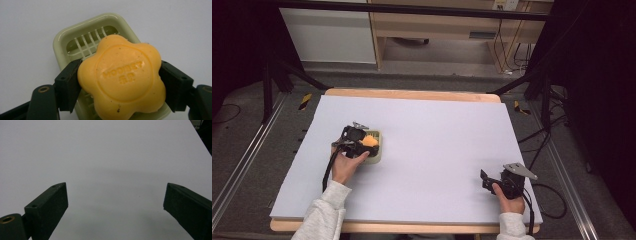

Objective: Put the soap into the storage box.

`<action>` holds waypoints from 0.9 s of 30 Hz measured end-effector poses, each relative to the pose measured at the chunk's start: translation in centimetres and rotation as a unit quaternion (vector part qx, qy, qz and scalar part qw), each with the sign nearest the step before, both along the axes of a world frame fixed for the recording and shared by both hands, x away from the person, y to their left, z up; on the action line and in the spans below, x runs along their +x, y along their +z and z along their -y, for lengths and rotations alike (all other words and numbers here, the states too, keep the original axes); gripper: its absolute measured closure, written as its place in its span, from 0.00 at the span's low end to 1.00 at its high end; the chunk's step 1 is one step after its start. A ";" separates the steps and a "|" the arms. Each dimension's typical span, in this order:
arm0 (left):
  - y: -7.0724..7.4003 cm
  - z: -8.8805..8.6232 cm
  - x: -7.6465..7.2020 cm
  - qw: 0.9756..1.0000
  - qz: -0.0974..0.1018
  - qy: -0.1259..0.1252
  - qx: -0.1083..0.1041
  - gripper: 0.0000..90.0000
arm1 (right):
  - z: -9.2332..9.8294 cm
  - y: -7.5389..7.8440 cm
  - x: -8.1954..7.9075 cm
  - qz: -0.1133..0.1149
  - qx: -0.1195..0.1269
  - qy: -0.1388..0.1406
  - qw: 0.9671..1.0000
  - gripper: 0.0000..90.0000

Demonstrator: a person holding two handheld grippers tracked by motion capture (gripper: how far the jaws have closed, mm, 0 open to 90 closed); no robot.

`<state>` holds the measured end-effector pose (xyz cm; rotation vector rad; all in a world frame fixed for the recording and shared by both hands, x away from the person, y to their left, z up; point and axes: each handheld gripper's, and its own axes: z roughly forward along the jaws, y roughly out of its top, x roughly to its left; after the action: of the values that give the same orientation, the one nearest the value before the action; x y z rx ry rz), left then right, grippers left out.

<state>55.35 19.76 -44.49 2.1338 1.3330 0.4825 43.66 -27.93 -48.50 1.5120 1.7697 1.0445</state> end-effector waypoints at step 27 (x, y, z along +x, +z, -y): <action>1.3 -0.4 -0.5 0.999 0.030 0.009 -0.013 0.24 | 0.0 0.0 0.0 0.000 0.001 0.000 1.000 0.06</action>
<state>54.81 20.15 -43.22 2.0717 1.3195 0.5304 43.66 -27.91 -48.50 1.5130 1.7699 1.0467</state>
